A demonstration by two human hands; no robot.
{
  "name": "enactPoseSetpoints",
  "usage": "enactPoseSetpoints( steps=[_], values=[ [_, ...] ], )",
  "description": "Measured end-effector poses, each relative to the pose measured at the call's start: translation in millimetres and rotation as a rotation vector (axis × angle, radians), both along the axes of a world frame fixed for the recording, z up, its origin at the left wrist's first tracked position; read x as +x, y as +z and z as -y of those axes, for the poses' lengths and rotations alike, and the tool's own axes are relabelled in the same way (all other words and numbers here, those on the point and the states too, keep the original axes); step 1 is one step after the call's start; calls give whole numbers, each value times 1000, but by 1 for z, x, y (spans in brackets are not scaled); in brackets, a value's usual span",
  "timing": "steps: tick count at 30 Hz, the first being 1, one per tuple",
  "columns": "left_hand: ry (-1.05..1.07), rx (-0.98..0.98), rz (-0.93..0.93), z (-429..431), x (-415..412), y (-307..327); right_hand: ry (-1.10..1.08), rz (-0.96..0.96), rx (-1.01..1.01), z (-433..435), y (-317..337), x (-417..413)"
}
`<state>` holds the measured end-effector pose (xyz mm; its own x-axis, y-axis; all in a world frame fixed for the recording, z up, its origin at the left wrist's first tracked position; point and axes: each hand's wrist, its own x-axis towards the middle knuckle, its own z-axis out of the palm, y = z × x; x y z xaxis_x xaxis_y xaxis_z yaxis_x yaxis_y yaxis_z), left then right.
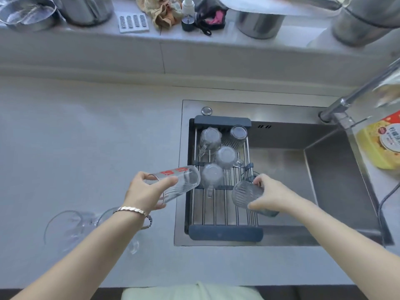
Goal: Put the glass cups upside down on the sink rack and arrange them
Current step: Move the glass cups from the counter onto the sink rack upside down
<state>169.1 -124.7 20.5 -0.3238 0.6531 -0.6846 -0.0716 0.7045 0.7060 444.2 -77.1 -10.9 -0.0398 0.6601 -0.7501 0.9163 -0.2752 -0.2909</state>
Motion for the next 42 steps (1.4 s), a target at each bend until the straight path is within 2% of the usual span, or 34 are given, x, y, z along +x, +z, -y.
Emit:
enactPoseSetpoints(
  steps=[5, 11, 14, 15, 16, 19, 20, 21, 23, 25, 28, 31, 36, 42],
  values=[
    [-27, 13, -63, 5, 5, 5, 347, 267, 270, -21, -31, -35],
    [-46, 15, -92, 12, 1, 7, 322, 334, 275, -30, -59, -50],
    [-72, 3, -67, 14, 0, 6, 330, 307, 420, -16, -45, -45],
    [-88, -5, -40, 15, 1, 5, 335, 219, 429, -9, -36, -43],
    [-109, -12, -8, 15, 2, 5, 310, 46, 374, -1, -25, -42],
    [-187, -54, 125, 13, 11, 1, 46, -616, 22, 24, 14, -48],
    [-225, -54, 191, 12, 16, 1, -49, -772, -14, 31, 20, -49],
    [-259, -51, 251, 12, 22, 1, -138, -875, 2, 37, 22, -49],
    [-314, -50, 331, 10, 32, 2, -262, -917, 96, 44, 23, -44],
    [-414, -75, 233, 8, 35, -2, -219, -757, 232, 48, 22, -34],
    [-539, -91, -118, 7, 31, -6, 37, -306, 385, 53, 12, -18],
    [-518, -26, -173, 13, 21, -8, 150, -23, 366, 53, -6, -14],
    [-469, 20, -218, 26, 2, -9, 258, 178, 368, 32, -32, -16],
    [-401, 50, -227, 35, -13, -7, 374, 298, 351, 34, -55, -23]
  ],
)
